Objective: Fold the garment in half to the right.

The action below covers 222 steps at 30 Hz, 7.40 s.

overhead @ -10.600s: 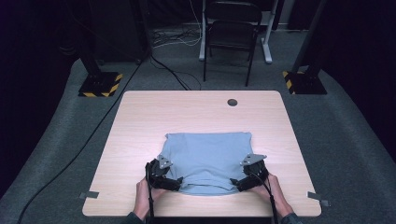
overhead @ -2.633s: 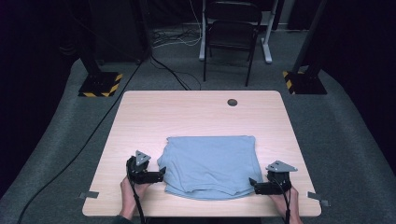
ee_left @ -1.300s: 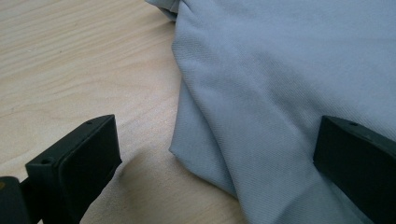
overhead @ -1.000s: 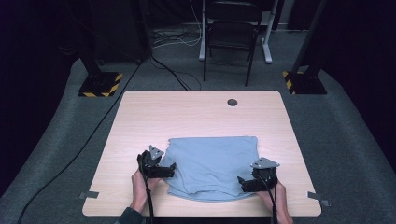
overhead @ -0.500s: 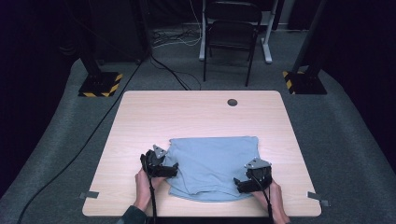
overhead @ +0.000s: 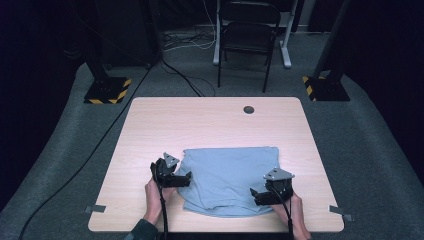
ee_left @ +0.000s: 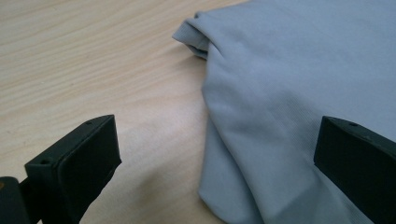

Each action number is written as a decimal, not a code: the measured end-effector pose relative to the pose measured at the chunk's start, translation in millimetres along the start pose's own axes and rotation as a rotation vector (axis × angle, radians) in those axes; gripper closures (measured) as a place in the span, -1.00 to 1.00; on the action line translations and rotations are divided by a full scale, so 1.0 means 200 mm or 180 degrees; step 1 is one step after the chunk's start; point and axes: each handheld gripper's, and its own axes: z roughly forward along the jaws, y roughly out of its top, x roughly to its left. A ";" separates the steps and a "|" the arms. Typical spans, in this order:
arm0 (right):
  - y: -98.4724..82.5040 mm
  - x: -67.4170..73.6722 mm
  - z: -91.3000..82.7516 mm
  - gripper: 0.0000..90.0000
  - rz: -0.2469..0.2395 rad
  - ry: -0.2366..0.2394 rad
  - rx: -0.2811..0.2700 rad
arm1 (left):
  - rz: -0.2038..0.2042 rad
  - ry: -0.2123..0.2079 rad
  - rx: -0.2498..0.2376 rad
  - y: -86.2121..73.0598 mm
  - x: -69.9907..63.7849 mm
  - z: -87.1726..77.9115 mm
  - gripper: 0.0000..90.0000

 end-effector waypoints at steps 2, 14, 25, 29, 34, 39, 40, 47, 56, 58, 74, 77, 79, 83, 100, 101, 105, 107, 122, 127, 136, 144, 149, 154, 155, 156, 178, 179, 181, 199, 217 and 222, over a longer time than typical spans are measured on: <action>0.02 0.02 0.02 -0.94 -0.0053 0.0011 0.0022 | 0.0012 0.0008 0.0029 0.01 0.00 0.02 -1.00; -0.02 0.02 0.09 -0.94 -0.0104 -0.0030 0.0271 | 0.0066 0.0027 0.0100 0.01 -0.04 0.06 -1.00; -0.03 -0.03 0.03 -0.93 0.0036 -0.0007 0.0160 | 0.0124 -0.0073 0.0088 0.05 -0.05 0.05 -1.00; 0.03 0.03 0.05 -0.92 -0.0083 0.0052 0.0092 | 0.0113 -0.0013 0.0100 0.07 -0.04 0.08 -1.00; 0.02 0.05 0.13 -0.92 -0.0132 0.0085 0.0265 | 0.0118 -0.0011 0.0145 0.07 -0.04 0.10 -1.00; 0.01 0.04 0.13 -0.92 -0.0113 0.0057 0.0288 | 0.0114 -0.0019 0.0150 0.07 -0.06 0.10 -1.00; 0.00 0.03 0.12 -0.92 -0.0113 0.0049 0.0291 | 0.0125 -0.0012 0.0147 0.07 -0.06 0.10 -1.00; -0.02 0.01 0.09 -0.92 -0.0091 0.0017 0.0318 | 0.0173 -0.0081 0.0138 0.07 -0.09 0.11 -1.00; 0.06 0.07 0.10 -0.91 -0.0148 0.0134 0.0182 | 0.0137 -0.0045 0.0168 0.11 -0.06 0.12 -1.00; 0.06 0.09 0.14 -0.91 -0.0226 0.0107 0.0285 | 0.0163 -0.0024 0.0206 0.11 -0.07 0.13 -1.00; 0.00 0.02 0.08 -0.91 -0.0105 0.0071 0.0342 | 0.0307 -0.0168 0.0196 0.14 -0.15 0.14 -1.00; 0.04 0.06 0.06 -0.90 -0.0113 0.0153 0.0229 | 0.0238 -0.0193 0.0127 0.17 -0.12 0.13 -1.00; 0.07 0.10 0.07 -0.90 -0.0187 0.0190 0.0203 | 0.0215 -0.0153 0.0106 0.20 -0.12 0.15 -1.00; 0.10 0.15 0.13 -0.90 -0.0288 0.0213 0.0277 | 0.0270 -0.0137 0.0213 0.22 -0.13 0.20 -1.00; 0.08 0.09 0.10 -0.89 -0.0128 0.0267 0.0306 | 0.0261 -0.0239 0.0143 0.28 -0.16 0.21 -1.00; 0.10 0.10 0.09 -0.89 -0.0144 0.0289 0.0265 | 0.0258 -0.0218 0.0130 0.29 -0.16 0.21 -1.00; 0.16 0.18 0.12 -0.89 -0.0262 0.0365 0.0233 | 0.0324 -0.0161 0.0217 0.31 -0.17 0.25 -1.00; 0.16 0.21 0.16 -0.89 -0.0335 0.0355 0.0310 | 0.0360 -0.0143 0.0273 0.31 -0.18 0.27 -1.00; 0.07 0.14 0.17 -0.89 -0.0226 0.0316 0.0442 | 0.0469 -0.0172 0.0286 0.31 -0.26 0.31 -1.00; 0.06 0.12 0.15 -0.89 -0.0199 0.0292 0.0449 | 0.0510 -0.0204 0.0272 0.32 -0.29 0.32 -1.00; 0.03 0.07 0.12 -0.89 -0.0137 0.0258 0.0467 | 0.0519 -0.0248 0.0228 0.33 -0.33 0.34 -1.00; 0.07 0.08 0.07 -0.90 -0.0063 0.0322 0.0247 | 0.0347 -0.0543 0.0088 0.37 -0.28 0.30 -1.00; 0.12 0.17 0.06 -0.91 -0.0134 0.0473 0.0183 | 0.0287 -0.0656 0.0076 0.39 -0.26 0.29 -1.00; 0.16 0.33 0.09 -0.93 -0.0334 0.0650 0.0178 | 0.0293 -0.0744 0.0138 0.39 -0.26 0.32 -1.00; 0.16 0.34 0.09 -0.94 -0.0351 0.0673 0.0186 | 0.0293 -0.0744 0.0138 0.39 -0.26 0.32 -1.00; 0.16 0.36 0.10 -0.94 -0.0374 0.0692 0.0201 | 0.0282 -0.0776 0.0134 0.38 -0.27 0.33 -1.00; 0.16 0.64 0.18 -0.12 -0.0828 0.0885 0.0372 | 0.0380 -0.1019 0.0131 0.32 -0.27 0.35 -0.33; 0.16 0.64 0.18 -0.05 -0.0817 0.0900 0.0369 | 0.0383 -0.1031 0.0134 0.33 -0.27 0.35 -0.28; 0.16 0.64 0.17 0.13 -0.0823 0.0887 0.0347 | 0.0400 -0.1031 0.0137 0.33 -0.27 0.35 -0.20; 0.17 0.66 0.17 0.86 -0.0786 0.0568 0.0240 | 0.0467 -0.1021 0.0140 0.35 -0.30 0.32 0.63; 0.37 0.70 -0.01 0.87 -0.0770 0.0510 -0.0411 | 0.0466 -0.0689 0.0089 0.55 -0.19 0.06 0.66; 0.44 0.72 -0.06 0.87 -0.0790 0.0508 -0.0585 | 0.0494 -0.0548 0.0088 0.62 -0.15 -0.03 0.65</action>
